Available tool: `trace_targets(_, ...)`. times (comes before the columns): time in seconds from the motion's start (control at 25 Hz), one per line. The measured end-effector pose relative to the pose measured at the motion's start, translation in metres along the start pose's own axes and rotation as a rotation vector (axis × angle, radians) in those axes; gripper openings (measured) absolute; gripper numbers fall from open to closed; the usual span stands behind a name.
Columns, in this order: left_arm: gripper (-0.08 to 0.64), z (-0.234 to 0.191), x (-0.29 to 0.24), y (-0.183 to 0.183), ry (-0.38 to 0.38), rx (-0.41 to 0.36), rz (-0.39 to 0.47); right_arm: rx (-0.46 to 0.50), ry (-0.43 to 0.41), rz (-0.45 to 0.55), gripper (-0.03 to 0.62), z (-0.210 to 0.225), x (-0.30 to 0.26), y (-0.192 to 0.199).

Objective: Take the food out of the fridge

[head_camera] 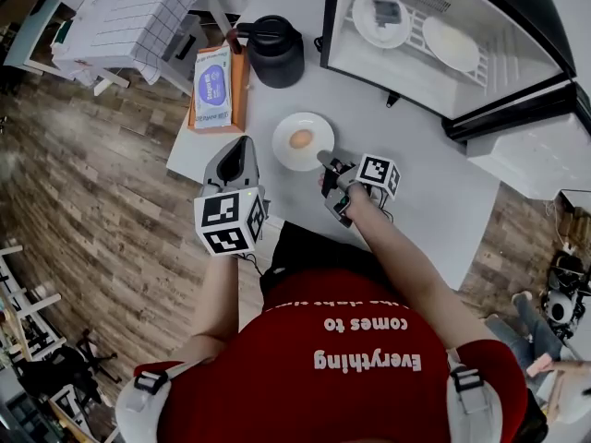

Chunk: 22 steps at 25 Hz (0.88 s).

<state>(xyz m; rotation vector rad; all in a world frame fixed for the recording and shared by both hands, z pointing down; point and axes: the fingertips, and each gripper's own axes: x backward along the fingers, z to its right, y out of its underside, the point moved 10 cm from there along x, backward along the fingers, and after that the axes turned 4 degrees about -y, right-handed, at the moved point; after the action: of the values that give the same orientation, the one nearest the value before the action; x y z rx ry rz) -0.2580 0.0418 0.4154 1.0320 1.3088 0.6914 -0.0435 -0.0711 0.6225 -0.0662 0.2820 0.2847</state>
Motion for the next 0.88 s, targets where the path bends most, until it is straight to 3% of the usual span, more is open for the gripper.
trace_targets(0.4, 0.006, 0.012, -0.007, 0.002, 0.026, -0.012, -0.016, 0.049, 0.202, -0.019, 0.022, 0.012, -0.014, -0.003)
trace_targets(0.6, 0.006, 0.018, -0.008, 0.002, 0.028, -0.033, -0.018, 0.163, 0.402, -0.089, 0.037, 0.005, -0.021, -0.008)
trace_targets(0.76, 0.006, 0.030, -0.007, 0.001, 0.028, -0.111, -0.017, 0.276, 0.527, -0.152, 0.065, -0.005, -0.029, -0.010)
trace_targets(0.88, 0.006, 0.034, -0.006, 0.001, 0.037, -0.124, -0.022, 0.403, 0.613, -0.163, 0.160, -0.018, -0.033, -0.005)
